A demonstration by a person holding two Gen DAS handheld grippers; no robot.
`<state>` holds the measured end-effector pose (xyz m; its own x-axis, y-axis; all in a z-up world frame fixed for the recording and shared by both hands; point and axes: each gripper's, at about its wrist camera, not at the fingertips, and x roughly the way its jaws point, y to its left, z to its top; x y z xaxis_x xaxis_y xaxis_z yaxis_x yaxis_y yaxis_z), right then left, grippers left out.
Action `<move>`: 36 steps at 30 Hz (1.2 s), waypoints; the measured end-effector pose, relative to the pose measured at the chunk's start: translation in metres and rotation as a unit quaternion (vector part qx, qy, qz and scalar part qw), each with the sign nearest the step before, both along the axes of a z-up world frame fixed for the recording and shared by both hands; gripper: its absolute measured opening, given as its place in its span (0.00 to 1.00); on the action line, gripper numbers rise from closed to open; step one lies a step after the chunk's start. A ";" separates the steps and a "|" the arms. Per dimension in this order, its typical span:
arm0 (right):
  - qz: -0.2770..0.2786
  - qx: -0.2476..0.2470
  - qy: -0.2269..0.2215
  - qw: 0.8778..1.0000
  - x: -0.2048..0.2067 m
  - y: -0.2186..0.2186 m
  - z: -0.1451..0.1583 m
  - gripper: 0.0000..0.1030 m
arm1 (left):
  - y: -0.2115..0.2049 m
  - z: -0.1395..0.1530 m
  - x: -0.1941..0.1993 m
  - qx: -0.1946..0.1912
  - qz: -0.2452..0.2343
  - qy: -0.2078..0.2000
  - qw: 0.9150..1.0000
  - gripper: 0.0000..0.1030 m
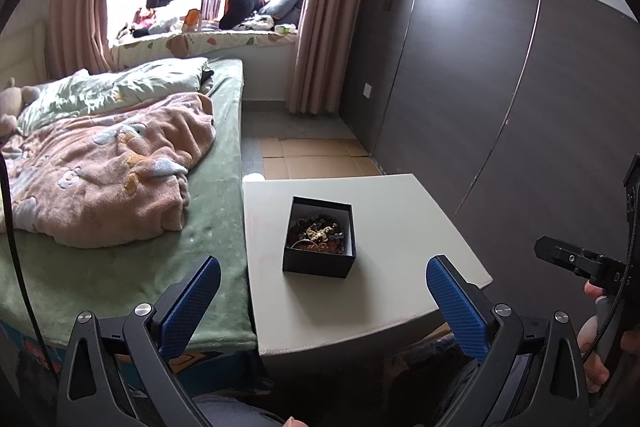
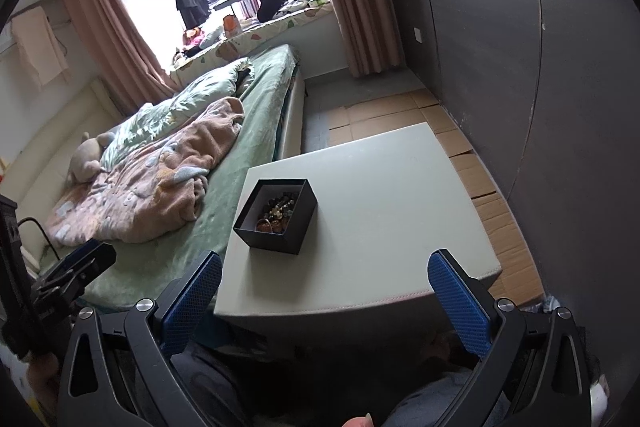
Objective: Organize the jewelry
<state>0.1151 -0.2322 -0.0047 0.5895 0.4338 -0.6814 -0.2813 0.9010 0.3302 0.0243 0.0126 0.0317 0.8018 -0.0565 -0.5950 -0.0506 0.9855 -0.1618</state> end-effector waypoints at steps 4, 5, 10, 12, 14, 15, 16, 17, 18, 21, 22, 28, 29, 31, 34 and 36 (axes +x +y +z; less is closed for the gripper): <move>-0.003 -0.004 -0.007 1.000 -0.013 -0.004 0.001 1.00 | -0.003 0.003 -0.009 0.002 -0.002 -0.012 1.000 1.00; -0.005 -0.005 -0.010 1.000 -0.016 -0.006 0.001 1.00 | -0.004 0.003 -0.011 0.002 -0.002 -0.014 1.000 1.00; -0.023 0.001 -0.025 0.999 -0.025 -0.012 0.000 1.00 | -0.013 0.000 -0.016 0.014 -0.008 -0.014 1.000 1.00; -0.022 0.003 -0.025 0.999 -0.026 -0.013 -0.002 1.00 | -0.016 -0.001 -0.018 0.022 -0.008 -0.016 1.000 1.00; -0.022 -0.001 -0.025 0.999 -0.027 -0.013 -0.004 1.00 | -0.019 -0.002 -0.020 0.024 -0.006 -0.019 1.000 1.00; -0.023 -0.003 -0.027 0.999 -0.028 -0.013 -0.004 1.00 | -0.020 -0.002 -0.021 0.023 -0.005 -0.020 1.000 1.00; -0.024 -0.003 -0.030 0.999 -0.029 -0.013 -0.005 1.00 | -0.020 -0.003 -0.022 0.022 -0.005 -0.022 1.000 1.00; -0.025 -0.003 -0.033 0.999 -0.031 -0.014 -0.005 1.00 | -0.021 -0.003 -0.023 0.021 -0.006 -0.023 1.000 1.00; -0.025 -0.002 -0.037 0.999 -0.032 -0.014 -0.006 1.00 | -0.022 -0.004 -0.024 0.020 -0.005 -0.022 1.000 1.00; -0.029 -0.002 -0.038 0.999 -0.034 -0.017 -0.010 1.00 | -0.022 -0.007 -0.025 0.019 -0.004 -0.021 1.000 1.00; -0.029 0.001 -0.040 0.999 -0.035 -0.018 -0.010 1.00 | -0.022 -0.008 -0.026 0.020 -0.002 -0.020 1.000 1.00; -0.034 0.004 -0.046 0.998 -0.039 -0.022 -0.010 1.00 | -0.020 -0.009 -0.029 0.016 0.002 -0.021 1.000 1.00; -0.034 0.004 -0.046 0.998 -0.039 -0.022 -0.009 1.00 | -0.021 -0.009 -0.029 0.016 0.002 -0.020 1.000 1.00; -0.033 0.005 -0.048 0.998 -0.040 -0.022 -0.009 1.00 | -0.020 -0.009 -0.030 0.014 0.003 -0.021 1.000 1.00; -0.032 0.001 -0.049 0.998 -0.040 -0.020 -0.009 1.00 | -0.020 -0.009 -0.031 0.015 0.003 -0.020 1.000 1.00; -0.031 0.002 -0.049 0.998 -0.040 -0.019 -0.009 1.00 | -0.020 -0.009 -0.031 0.015 0.003 -0.021 1.000 1.00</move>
<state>0.0748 -0.2514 -0.0134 0.6786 0.3968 -0.6181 -0.2563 0.9166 0.3070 -0.0066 -0.0074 0.0230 0.8260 -0.0347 -0.5625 -0.0499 0.9897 -0.1344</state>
